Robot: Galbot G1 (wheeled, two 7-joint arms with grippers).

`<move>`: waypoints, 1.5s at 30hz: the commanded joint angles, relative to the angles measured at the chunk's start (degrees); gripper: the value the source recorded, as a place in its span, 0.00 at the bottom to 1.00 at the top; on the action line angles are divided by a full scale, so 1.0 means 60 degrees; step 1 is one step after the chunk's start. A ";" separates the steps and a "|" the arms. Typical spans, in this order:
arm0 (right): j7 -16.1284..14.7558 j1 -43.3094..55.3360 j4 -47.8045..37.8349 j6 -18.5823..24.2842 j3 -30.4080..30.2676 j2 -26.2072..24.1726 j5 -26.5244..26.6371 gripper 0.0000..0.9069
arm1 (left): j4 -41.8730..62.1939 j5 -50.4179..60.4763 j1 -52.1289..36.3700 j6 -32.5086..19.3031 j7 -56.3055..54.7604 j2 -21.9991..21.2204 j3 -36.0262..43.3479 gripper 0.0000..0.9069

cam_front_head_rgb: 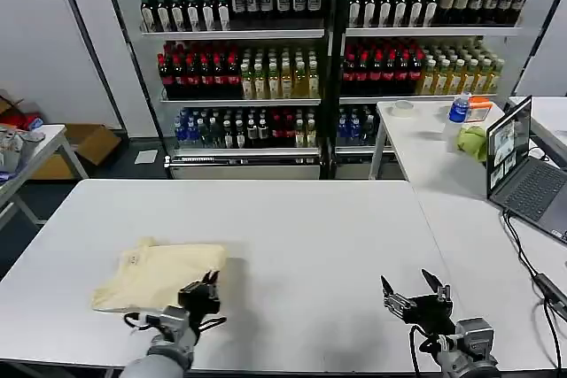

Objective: Fold and organize the clothes.

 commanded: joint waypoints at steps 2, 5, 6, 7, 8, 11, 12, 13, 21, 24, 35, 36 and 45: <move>-0.0007 0.0043 0.0003 -0.0018 0.0027 -0.0007 -0.0025 1.00 | 0.0451 -0.0689 -0.1388 0.0167 -0.0395 -0.0908 0.1571 0.01; -0.0008 0.0061 0.0004 -0.0022 0.0025 -0.0017 -0.0027 1.00 | 0.0649 -0.0835 -0.1523 0.0060 -0.0472 -0.1112 0.1756 0.01; -0.0006 0.0065 0.0008 -0.0025 0.0023 -0.0018 -0.0028 1.00 | 0.0781 -0.0861 -0.1602 0.0034 -0.0502 -0.1173 0.1813 0.01; -0.0006 0.0067 0.0011 -0.0024 0.0021 -0.0019 -0.0033 1.00 | 0.0844 -0.0907 -0.1648 0.0018 -0.0554 -0.1251 0.1894 0.02; -0.0008 0.0074 0.0007 -0.0025 0.0016 -0.0021 -0.0037 1.00 | 0.0904 -0.0928 -0.1679 0.0003 -0.0583 -0.1333 0.1992 0.03; -0.0012 0.0129 -0.0014 -0.0029 -0.0002 -0.0017 -0.0038 1.00 | 0.1006 -0.0967 -0.1740 -0.0100 -0.0643 -0.1549 0.2221 0.17; -0.0012 0.0149 -0.0022 -0.0029 -0.0007 -0.0014 -0.0037 1.00 | 0.1040 -0.0977 -0.1762 -0.0153 -0.0660 -0.1629 0.2281 0.27; -0.0012 0.0175 -0.0038 -0.0031 -0.0026 -0.0001 -0.0036 1.00 | 0.1082 -0.0969 -0.1777 -0.0205 -0.0657 -0.1717 0.2308 0.38; -0.0041 0.0481 -0.0150 0.0121 -0.0465 0.0195 0.0082 1.00 | 0.0352 -0.1573 -0.1381 -0.0557 -0.0430 -0.1826 0.1770 1.00; 0.0000 0.0845 -0.0307 0.0221 -0.0808 0.0320 0.0349 1.00 | -0.0595 -0.2196 -0.0781 -0.0579 -0.0254 -0.1536 0.1133 1.00; 0.0951 0.3992 -0.2313 0.0112 -0.3501 0.2118 0.2013 1.00 | -0.2151 -0.3906 0.1438 -0.0760 -0.0124 -0.0104 -0.3373 1.00; 0.0991 0.4107 -0.2454 0.0088 -0.3626 0.2251 0.2106 1.00 | -0.2140 -0.3919 0.1569 -0.0772 -0.0114 -0.0057 -0.3563 1.00; 0.1474 0.5479 -0.4630 -0.0188 -0.4765 0.4075 0.3007 1.00 | -0.2013 -0.3899 0.1911 -0.0782 -0.0180 -0.0007 -0.4379 1.00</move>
